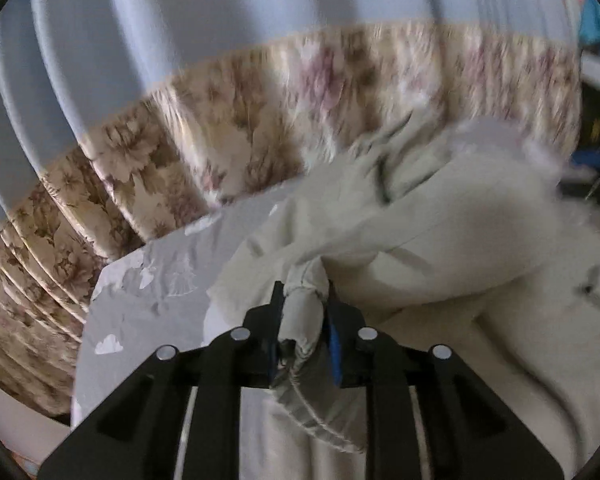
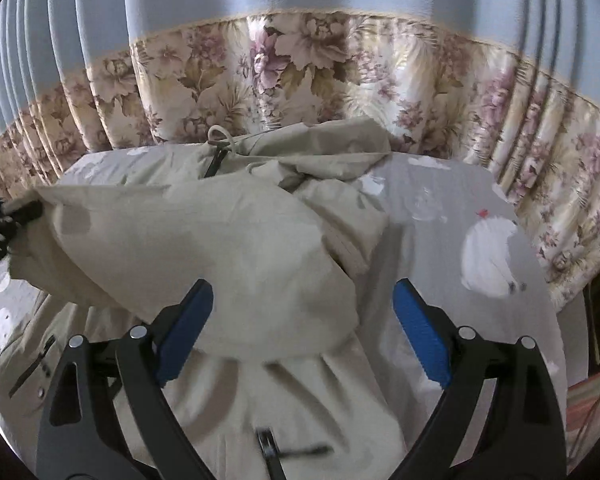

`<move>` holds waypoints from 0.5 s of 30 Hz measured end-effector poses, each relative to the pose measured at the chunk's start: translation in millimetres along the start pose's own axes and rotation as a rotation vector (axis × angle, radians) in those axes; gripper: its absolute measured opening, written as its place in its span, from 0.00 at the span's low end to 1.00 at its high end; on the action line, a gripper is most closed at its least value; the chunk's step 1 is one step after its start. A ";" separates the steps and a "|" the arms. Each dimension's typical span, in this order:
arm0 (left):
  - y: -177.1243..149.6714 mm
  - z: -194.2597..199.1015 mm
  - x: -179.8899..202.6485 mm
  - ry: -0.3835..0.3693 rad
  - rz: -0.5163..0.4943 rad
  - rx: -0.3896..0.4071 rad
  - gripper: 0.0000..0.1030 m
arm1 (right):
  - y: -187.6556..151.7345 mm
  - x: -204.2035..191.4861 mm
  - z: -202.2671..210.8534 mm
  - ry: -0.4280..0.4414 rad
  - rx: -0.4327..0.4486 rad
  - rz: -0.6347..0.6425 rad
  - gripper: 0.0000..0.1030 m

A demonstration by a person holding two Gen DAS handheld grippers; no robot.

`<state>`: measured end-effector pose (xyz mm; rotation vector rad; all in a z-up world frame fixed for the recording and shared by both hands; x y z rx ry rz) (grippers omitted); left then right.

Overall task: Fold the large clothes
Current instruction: 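Fold the sleeve cuff across the coat front with the left gripper and release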

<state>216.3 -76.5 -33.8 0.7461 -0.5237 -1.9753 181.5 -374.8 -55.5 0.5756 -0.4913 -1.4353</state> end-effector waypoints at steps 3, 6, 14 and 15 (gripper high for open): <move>-2.7 -30.5 -9.1 0.026 0.015 -0.042 0.26 | 5.1 -14.8 -26.3 0.031 -0.040 0.027 0.89; -9.8 -54.7 -10.4 0.058 -0.006 -0.095 0.53 | 0.1 -26.1 -59.1 -0.025 -0.098 0.067 0.89; -33.5 -78.4 -27.9 0.084 0.134 -0.178 0.80 | -14.5 -2.5 -83.7 -0.048 -0.139 0.019 0.97; -33.8 -79.9 -25.9 0.094 0.121 -0.176 0.80 | -15.9 -0.7 -83.1 -0.050 -0.139 0.014 0.97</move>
Point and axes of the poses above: each gripper's, at about its wrist camera, not at the fingertips, and z roughly against the way its jaws point, x to its right, y to its top, the point moved 3 cm from there along -z, roughly the way its jaws point, and after that the axes turned 6 degrees about -x, right-handed, at the moved point
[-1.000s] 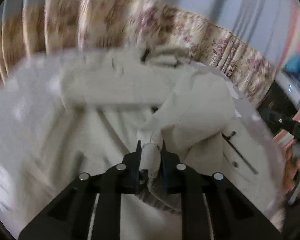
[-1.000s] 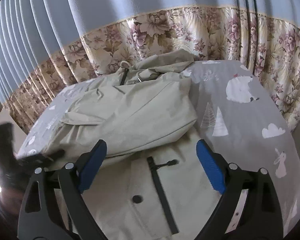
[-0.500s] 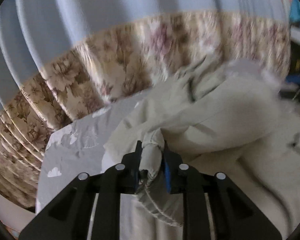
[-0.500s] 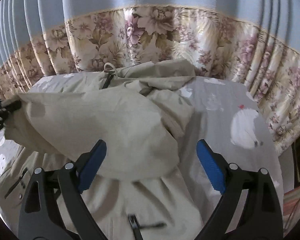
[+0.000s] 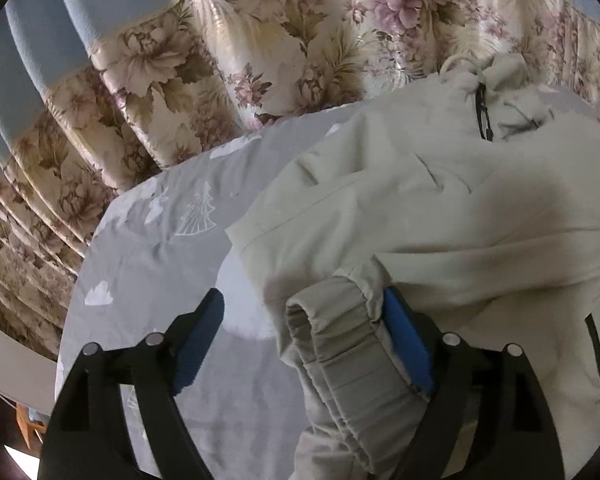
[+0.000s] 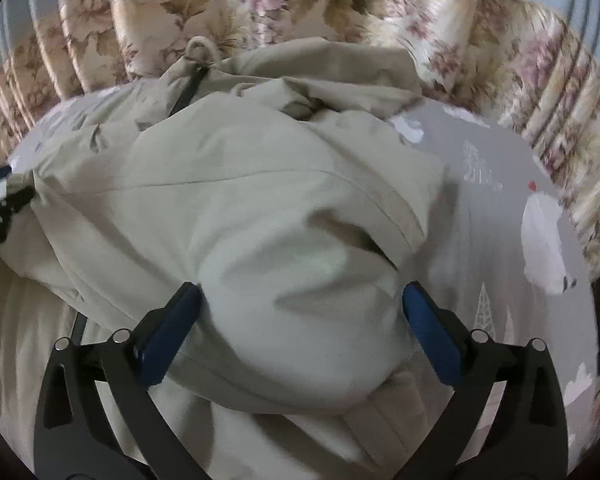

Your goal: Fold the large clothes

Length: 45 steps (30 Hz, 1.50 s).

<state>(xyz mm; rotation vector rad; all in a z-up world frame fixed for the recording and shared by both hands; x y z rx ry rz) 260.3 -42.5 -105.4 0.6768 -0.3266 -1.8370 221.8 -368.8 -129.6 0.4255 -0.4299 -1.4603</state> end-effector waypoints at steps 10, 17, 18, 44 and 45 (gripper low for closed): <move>-0.1 20.9 9.8 0.034 0.034 0.007 0.80 | -12.7 3.2 31.9 -0.040 0.040 -0.022 0.97; -13.5 93.9 26.6 0.005 0.058 0.103 0.83 | -38.6 -4.5 86.8 0.003 0.088 -0.066 0.97; -16.9 103.0 28.0 0.000 0.064 0.110 0.83 | -45.1 -5.9 96.3 0.008 0.091 -0.074 0.97; 51.3 174.0 9.6 -0.097 0.087 0.186 0.92 | -22.5 63.9 163.7 0.003 0.128 -0.147 0.97; 70.4 162.5 11.8 -0.111 0.078 0.183 0.92 | -8.2 68.3 156.5 0.001 0.123 -0.147 0.97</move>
Point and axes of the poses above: each gripper's, at about its wrist camera, not at the fingertips, and z roughly against the way its jaws point, x to its right, y to its top, the point moved 3 cm from there along -z, roughly the way its jaws point, and after that the axes turned 6 degrees about -x, right-handed, at the moved point
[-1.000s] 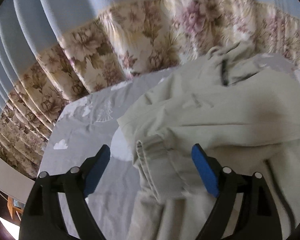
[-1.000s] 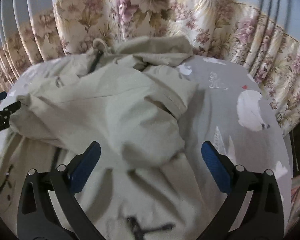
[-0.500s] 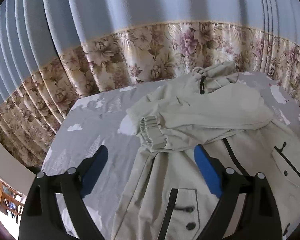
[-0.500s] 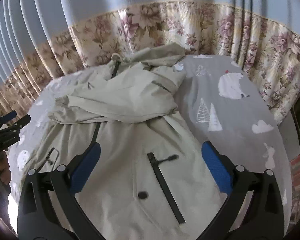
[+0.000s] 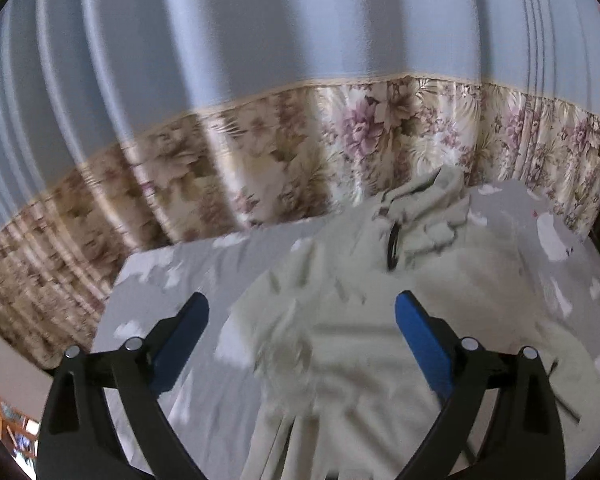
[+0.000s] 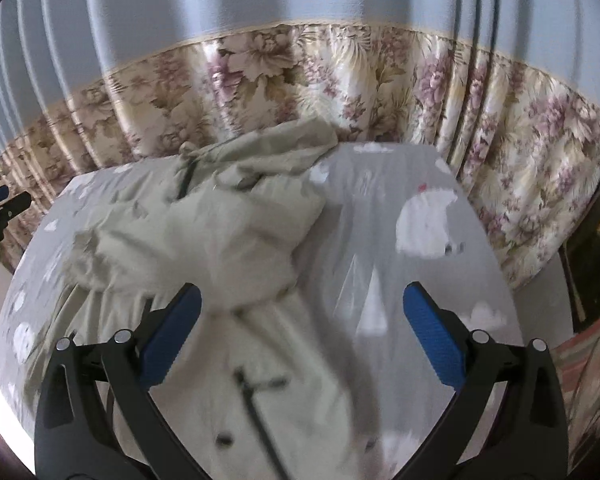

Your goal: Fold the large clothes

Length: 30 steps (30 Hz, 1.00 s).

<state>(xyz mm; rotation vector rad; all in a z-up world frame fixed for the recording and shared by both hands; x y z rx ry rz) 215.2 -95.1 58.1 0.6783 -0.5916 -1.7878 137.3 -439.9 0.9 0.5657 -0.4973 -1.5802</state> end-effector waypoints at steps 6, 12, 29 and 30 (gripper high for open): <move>73.3 -90.9 25.7 -0.041 -0.097 -0.039 0.92 | 82.1 15.7 -69.9 0.052 -0.062 -0.011 0.97; 130.6 -187.0 64.5 -0.099 -0.162 -0.120 0.91 | 139.3 13.9 -130.5 0.037 -0.107 -0.039 0.97; 142.1 -349.1 102.7 -0.196 -0.201 -0.373 0.09 | 191.7 -0.9 -252.1 -0.002 -0.185 -0.020 0.97; 144.9 -346.7 99.6 -0.201 -0.190 -0.360 0.08 | 191.6 -0.1 -253.7 -0.003 -0.186 -0.025 0.97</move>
Point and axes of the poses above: each gripper's, at about its wrist camera, not at the fingertips, and z roughly against the way its jaws point, x to its right, y to its top, the point moved 3 cm from there along -z, roughly the way its jaws point, and after that the axes turned 6 degrees about -x, right-handed, at the moved point
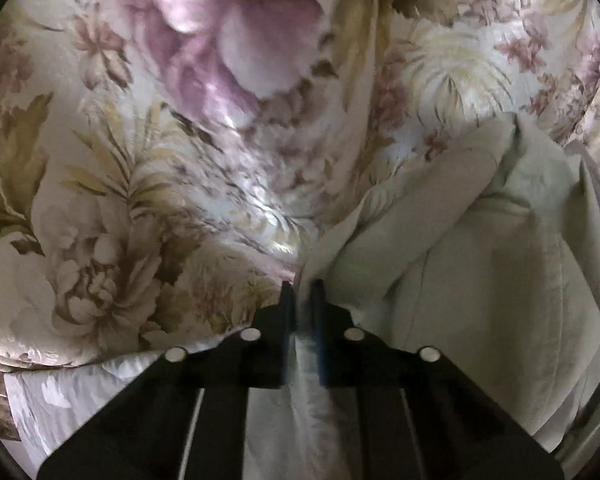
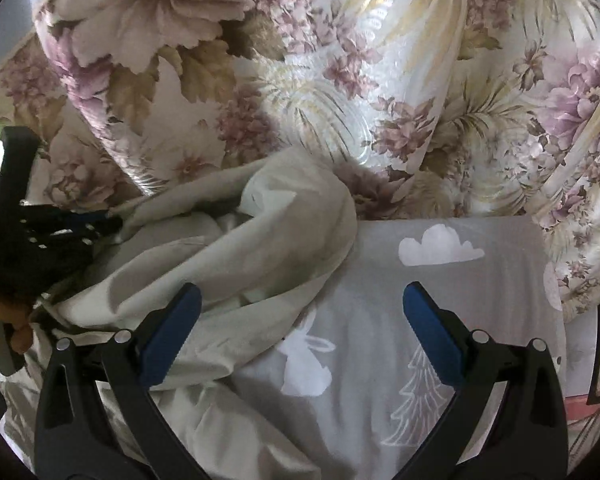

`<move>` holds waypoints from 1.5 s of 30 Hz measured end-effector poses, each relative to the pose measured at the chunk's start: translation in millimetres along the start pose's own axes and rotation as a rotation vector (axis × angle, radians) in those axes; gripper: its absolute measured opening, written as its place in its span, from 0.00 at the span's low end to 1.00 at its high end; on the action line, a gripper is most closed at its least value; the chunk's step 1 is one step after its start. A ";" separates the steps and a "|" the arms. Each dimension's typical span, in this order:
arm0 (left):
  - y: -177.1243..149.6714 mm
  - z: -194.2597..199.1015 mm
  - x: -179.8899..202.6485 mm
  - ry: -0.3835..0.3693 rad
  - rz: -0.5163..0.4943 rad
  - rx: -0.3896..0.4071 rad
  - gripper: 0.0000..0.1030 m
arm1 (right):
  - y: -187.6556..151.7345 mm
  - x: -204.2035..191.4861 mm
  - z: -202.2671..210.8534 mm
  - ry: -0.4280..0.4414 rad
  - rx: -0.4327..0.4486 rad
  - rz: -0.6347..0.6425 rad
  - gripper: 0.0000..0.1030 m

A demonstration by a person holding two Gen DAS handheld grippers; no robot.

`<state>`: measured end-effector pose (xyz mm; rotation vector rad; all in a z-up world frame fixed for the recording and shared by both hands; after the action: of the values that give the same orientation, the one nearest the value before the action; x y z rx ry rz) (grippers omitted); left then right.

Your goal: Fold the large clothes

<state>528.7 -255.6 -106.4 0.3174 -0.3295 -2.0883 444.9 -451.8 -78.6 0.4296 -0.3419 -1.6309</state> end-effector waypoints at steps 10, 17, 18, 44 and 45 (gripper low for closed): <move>-43.1 160.4 -35.4 -0.141 0.068 0.399 0.07 | -9.8 -6.5 37.6 0.029 0.060 -0.011 0.97; -169.2 239.5 -20.5 -0.252 0.025 0.556 0.07 | -51.9 -30.3 101.2 0.074 0.149 0.020 0.97; -191.5 243.5 -14.1 -0.285 0.013 0.571 0.07 | -63.5 -35.0 111.6 0.084 0.159 0.034 0.97; -384.9 190.1 67.0 -0.386 -0.011 0.356 0.07 | -161.3 -96.5 162.9 0.079 0.170 0.102 0.96; -385.9 189.7 67.0 -0.384 -0.011 0.353 0.07 | -162.8 -95.3 157.2 0.104 0.163 0.089 0.86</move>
<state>123.7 -99.8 -73.9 0.1206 -0.9325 -2.0906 235.4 -344.9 -8.0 0.6126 -0.4114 -1.4933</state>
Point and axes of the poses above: each gripper's, at about its wrist camera, not at the fingertips, and z roughly against the way its jaws point, x to its right, y to its top, the point moved 3 cm from there along -z, roughly the way its jaws point, and after that the axes turned 6 degrees about -x, right-handed, at the moved point
